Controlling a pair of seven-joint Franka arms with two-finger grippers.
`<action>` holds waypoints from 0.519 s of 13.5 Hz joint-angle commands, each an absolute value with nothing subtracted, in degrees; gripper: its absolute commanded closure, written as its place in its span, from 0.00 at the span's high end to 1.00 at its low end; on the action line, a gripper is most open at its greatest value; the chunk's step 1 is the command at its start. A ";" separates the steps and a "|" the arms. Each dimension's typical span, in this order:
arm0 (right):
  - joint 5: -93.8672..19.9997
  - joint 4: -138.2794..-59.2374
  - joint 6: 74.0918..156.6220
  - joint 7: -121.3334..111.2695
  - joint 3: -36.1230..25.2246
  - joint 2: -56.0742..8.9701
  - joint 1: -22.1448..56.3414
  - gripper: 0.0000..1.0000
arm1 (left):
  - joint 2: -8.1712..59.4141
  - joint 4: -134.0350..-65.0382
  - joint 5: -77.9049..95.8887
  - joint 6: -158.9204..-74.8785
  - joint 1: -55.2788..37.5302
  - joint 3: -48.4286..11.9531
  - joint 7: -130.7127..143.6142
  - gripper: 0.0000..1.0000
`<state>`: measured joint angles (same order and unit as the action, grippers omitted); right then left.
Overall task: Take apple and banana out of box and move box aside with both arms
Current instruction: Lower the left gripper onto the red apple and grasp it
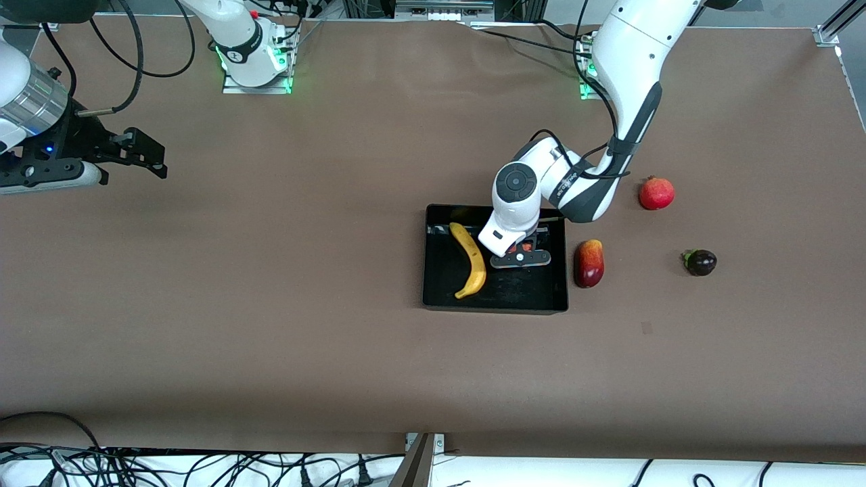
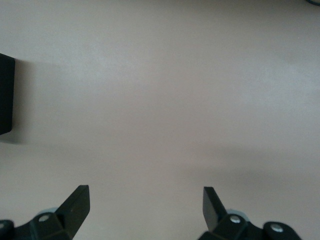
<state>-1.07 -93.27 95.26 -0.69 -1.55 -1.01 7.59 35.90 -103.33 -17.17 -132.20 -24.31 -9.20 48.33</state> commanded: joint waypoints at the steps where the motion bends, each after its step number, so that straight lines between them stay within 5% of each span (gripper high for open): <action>1: -2.02 -92.64 94.22 -0.97 -1.41 -0.62 7.29 1.00 | 33.93 -103.81 -17.93 -132.10 -24.08 -9.32 49.40 0.17; 7: -2.02 -92.64 94.22 -0.97 -1.41 -0.62 7.29 1.00 | 29.10 -90.71 -17.75 -109.79 -17.96 -9.40 36.79 0.19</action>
<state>-1.07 -93.24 95.25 -0.69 -1.55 -0.99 7.59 30.98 -92.88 -17.18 -114.84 -21.62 -8.97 43.92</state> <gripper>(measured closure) 0.000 0.291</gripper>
